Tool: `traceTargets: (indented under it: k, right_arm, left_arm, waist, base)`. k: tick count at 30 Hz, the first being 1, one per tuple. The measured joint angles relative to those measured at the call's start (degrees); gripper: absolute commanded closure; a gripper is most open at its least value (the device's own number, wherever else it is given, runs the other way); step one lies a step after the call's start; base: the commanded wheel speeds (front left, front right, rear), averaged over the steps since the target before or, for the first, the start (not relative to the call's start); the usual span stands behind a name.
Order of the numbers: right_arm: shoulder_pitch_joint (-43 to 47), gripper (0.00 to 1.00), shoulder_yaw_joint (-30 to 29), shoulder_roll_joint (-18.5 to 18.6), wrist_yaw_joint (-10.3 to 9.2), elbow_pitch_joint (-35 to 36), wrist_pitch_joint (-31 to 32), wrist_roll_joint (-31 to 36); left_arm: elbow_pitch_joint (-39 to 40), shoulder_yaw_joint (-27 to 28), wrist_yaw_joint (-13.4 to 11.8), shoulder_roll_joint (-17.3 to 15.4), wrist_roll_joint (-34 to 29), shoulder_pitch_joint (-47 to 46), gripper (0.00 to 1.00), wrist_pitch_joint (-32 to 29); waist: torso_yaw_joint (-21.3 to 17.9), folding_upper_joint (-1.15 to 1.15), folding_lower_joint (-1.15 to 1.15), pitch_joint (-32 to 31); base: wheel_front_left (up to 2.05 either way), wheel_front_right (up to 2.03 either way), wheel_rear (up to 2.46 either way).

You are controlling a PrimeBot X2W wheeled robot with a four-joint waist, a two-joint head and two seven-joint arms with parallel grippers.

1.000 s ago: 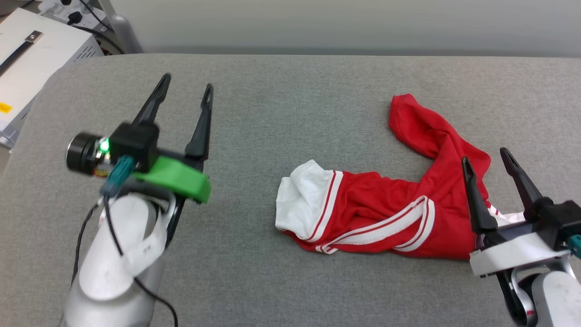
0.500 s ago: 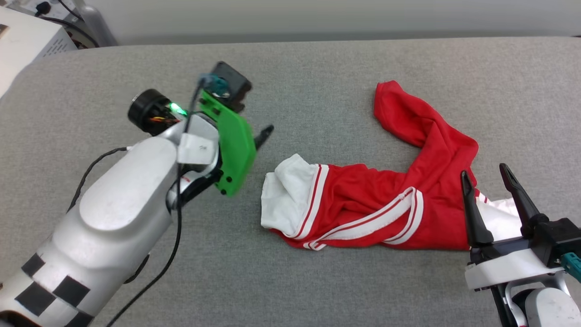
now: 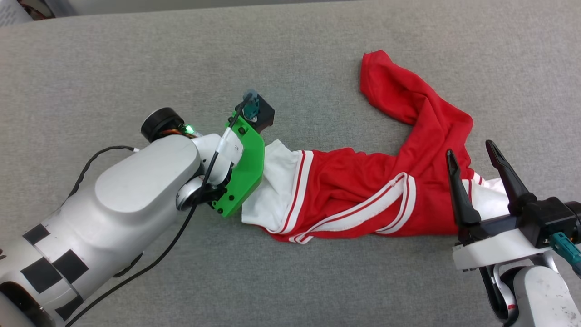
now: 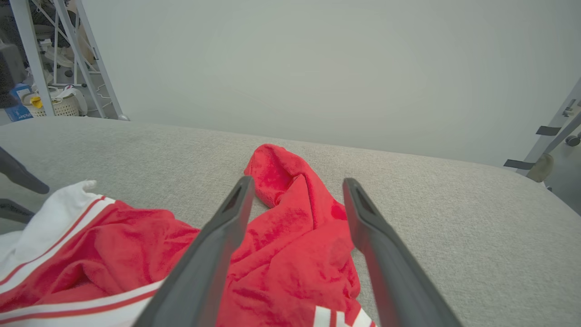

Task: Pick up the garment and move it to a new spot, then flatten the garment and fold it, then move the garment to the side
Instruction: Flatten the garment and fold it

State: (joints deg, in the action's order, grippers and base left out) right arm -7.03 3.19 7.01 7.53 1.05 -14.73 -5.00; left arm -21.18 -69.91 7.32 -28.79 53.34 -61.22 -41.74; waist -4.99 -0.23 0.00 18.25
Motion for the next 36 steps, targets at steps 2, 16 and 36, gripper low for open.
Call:
traceTargets:
  k: [2, 16, 36]
  right_arm:
    - [-0.60, 0.00, 0.26, -0.24, 0.00, -0.15, 0.00, 0.20]
    - [-1.32, 0.00, 0.16, -1.21, 0.00, -0.96, 0.00, 0.42]
    - [1.11, 0.00, -2.33, -1.52, 0.00, 0.73, 0.00, 0.75]
  left_arm:
    - [-1.31, -1.49, 0.00, 0.19, 0.18, -0.02, 0.00, 0.05]
    - [0.07, -3.28, 0.01, -0.26, -2.34, 0.08, 1.00, 7.08]
    - [-20.20, 0.20, -1.22, -10.37, 1.72, 1.71, 1.00, 27.17]
  waist:
    - [-0.58, 0.00, 0.00, 0.95]
    - [-0.59, 0.00, -0.01, 1.80]
    - [1.15, 0.00, 0.00, -1.56]
  base:
    - [0.00, 0.00, 0.00]
    - [0.00, 0.00, 0.00]
    - [0.00, 0.00, 0.00]
